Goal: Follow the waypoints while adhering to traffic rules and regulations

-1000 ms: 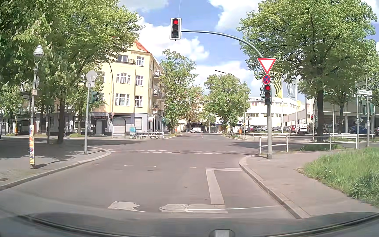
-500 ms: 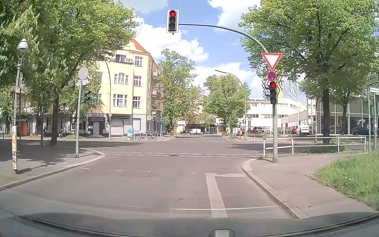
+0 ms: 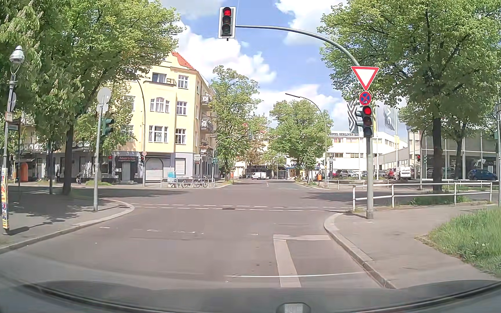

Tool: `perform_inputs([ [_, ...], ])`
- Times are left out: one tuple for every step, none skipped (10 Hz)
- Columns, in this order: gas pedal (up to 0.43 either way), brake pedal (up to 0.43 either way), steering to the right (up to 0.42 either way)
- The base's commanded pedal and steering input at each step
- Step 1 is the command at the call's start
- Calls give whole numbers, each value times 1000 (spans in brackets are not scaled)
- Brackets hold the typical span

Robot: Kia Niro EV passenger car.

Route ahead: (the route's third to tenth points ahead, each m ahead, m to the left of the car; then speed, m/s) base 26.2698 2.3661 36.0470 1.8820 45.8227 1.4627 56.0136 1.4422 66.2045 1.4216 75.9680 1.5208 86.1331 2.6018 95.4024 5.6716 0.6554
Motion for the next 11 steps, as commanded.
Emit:
perform_inputs([
  [0, 323, -4],
  [0, 317, -4],
  [0, 274, -4],
  [0, 226, -4],
  [0, 201, -4],
  [0, 207, -4],
  [0, 238, -4],
  [0, 274, -4],
  [0, 274, -4],
  [0, 280, -4],
  [0, 293, -4],
])
